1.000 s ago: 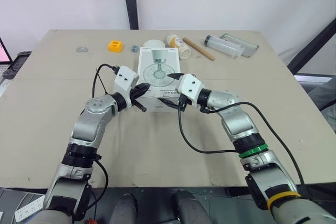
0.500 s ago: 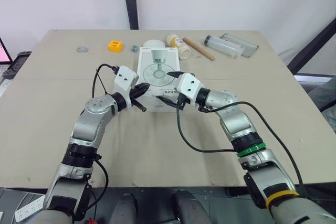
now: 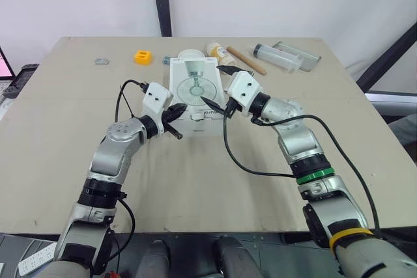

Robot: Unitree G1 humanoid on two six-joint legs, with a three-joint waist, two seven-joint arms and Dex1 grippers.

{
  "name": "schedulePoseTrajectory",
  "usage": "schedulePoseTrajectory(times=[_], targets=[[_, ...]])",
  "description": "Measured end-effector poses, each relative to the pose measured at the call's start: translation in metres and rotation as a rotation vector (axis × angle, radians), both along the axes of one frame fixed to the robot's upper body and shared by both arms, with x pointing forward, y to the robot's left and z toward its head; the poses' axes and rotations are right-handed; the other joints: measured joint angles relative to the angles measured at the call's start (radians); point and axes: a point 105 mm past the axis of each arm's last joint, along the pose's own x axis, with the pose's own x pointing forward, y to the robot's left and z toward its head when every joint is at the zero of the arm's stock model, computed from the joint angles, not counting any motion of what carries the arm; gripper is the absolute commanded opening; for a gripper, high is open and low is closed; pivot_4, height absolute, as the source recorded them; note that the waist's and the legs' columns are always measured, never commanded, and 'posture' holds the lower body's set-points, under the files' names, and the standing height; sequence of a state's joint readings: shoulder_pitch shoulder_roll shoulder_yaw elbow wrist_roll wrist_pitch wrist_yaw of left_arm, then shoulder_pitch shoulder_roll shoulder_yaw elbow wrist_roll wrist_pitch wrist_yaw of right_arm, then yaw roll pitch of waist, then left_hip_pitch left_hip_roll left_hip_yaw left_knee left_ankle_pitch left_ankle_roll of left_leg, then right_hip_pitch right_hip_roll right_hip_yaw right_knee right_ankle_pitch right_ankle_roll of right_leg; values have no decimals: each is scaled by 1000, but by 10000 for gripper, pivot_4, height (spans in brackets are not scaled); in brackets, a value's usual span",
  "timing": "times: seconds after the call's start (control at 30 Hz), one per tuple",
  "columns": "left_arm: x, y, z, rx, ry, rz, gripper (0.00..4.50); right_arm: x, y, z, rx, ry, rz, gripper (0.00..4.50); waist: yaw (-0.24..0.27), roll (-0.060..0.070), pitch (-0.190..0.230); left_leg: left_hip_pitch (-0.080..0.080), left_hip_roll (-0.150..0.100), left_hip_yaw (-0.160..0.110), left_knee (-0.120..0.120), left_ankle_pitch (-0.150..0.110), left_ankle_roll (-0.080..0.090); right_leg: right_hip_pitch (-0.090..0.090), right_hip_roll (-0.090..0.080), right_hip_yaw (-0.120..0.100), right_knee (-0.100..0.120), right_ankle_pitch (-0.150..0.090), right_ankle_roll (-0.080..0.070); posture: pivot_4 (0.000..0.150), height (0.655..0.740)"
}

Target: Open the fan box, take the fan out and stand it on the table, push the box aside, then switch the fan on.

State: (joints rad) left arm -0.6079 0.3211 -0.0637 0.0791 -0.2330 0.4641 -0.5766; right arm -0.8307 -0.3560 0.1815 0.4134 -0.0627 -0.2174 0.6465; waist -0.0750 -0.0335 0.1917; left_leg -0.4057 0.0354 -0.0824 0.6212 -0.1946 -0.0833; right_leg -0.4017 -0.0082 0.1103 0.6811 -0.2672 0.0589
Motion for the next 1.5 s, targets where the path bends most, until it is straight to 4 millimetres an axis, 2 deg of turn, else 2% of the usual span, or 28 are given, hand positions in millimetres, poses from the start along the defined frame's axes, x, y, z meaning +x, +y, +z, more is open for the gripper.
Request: schedulePoseTrajectory(times=[0.07,0.13,0.17,0.27,0.43,0.57,0.77,1.0,1.17,1.5], targets=[[0,0,0,-2,1,0,59,0,0,-1,11,20,7,45000,0,0,0,0,0,0,0,0,0,0,0,0,0,0,0,1500,7400],[0,-1,0,-13,5,-1,59,-6,-3,-16,60,149,41,45000,1,0,0,0,0,0,0,0,0,1,0,0,0,0,0,1500,7400],[0,-1,0,-13,5,-1,59,-7,-3,-18,61,158,43,45000,1,0,0,0,0,0,0,0,0,1,0,0,0,0,0,1500,7400],[0,0,0,-16,7,2,59,-17,-6,-35,62,265,78,45000,0,0,0,0,0,0,0,0,0,1,0,0,0,0,0,1500,7400],[0,0,0,-16,12,4,59,-32,-7,-45,54,359,140,45000,0,0,0,0,0,0,0,0,0,1,0,0,0,0,1,1500,7400],[0,0,-1,-16,12,3,59,-49,-5,-64,-4,436,193,45000,0,0,0,0,0,0,0,0,0,1,0,0,0,-2,3,1500,7400],[0,0,-1,-16,14,3,59,-67,-2,-78,-64,476,239,45000,0,0,-1,1,0,0,0,0,0,1,0,0,0,-4,6,1500,7400],[0,0,-1,-16,16,0,59,-79,-6,-91,-96,548,255,45000,1,0,-1,1,0,0,0,0,0,1,0,0,0,-4,7,1500,7400],[0,0,-1,-21,20,1,59,-95,-5,-113,-128,648,275,45000,1,0,-1,1,0,0,0,0,0,1,0,0,0,-4,7,1500,7400],[0,2,0,-70,57,1,59,-105,-8,-123,-115,699,251,45000,1,0,-1,1,0,0,0,0,0,1,0,0,0,-4,8,1500,7400]])
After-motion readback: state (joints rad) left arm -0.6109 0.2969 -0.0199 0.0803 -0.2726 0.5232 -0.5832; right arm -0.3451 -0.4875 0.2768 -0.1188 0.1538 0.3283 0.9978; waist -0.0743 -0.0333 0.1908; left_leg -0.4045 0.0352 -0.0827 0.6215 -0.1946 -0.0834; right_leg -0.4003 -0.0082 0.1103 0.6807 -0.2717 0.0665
